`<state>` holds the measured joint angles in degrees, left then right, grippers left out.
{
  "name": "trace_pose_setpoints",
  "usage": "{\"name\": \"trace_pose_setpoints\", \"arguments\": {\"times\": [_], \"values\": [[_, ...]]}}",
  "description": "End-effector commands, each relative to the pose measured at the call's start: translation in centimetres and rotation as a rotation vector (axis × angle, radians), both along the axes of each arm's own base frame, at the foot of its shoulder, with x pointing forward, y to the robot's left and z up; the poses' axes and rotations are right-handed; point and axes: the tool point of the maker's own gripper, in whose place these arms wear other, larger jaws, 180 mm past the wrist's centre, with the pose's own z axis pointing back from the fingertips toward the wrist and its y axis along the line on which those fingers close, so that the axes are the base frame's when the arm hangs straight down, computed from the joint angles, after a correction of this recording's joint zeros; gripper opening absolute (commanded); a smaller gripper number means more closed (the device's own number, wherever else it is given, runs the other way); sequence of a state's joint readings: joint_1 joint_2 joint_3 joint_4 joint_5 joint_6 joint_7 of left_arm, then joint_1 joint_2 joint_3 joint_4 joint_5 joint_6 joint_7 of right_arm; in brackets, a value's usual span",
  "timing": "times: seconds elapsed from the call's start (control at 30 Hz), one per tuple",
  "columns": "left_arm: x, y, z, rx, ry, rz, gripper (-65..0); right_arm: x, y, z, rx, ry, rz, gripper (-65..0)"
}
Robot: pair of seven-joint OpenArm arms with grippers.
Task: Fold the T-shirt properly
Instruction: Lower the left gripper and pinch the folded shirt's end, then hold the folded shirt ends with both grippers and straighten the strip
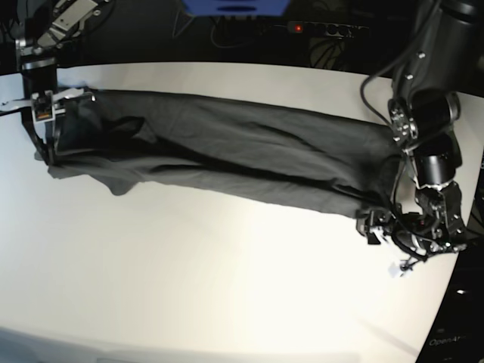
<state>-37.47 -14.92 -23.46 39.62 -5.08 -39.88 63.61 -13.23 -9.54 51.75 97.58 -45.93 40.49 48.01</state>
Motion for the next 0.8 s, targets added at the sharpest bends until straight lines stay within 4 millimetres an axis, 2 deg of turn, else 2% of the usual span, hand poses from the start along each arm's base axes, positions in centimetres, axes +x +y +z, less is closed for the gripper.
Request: {"name": "trace_pose_setpoints", "arguments": {"times": [0.0,0.13,0.2,0.27,0.57,0.77], "values": [[1.8,0.6,2.1,0.001,-0.062,0.01,-35.3,0.1,-0.2,1.5,-0.014,-0.059,0.007,-64.9],[1.8,0.6,2.1,0.001,-0.062,0.01,-55.2,0.1,-0.2,1.5,-0.014,-0.057,0.007,-64.9],[1.8,0.6,2.1,0.001,-0.062,0.01,-60.0,0.1,-0.2,1.5,-0.014,-0.057,0.007,-64.9],[1.8,0.6,2.1,0.003,-0.061,0.01,-61.6,0.1,-0.2,1.5,-0.014,-0.056,0.006,-64.9],[1.8,0.8,2.2,-0.005,-0.065,0.018,-61.3,0.1,-0.2,1.5,-0.014,-0.057,0.007,-64.9],[1.1,1.9,1.9,-0.044,-0.065,0.084,-61.3,0.0,-0.2,1.4,-0.015,-0.053,0.005,-64.9]]}}
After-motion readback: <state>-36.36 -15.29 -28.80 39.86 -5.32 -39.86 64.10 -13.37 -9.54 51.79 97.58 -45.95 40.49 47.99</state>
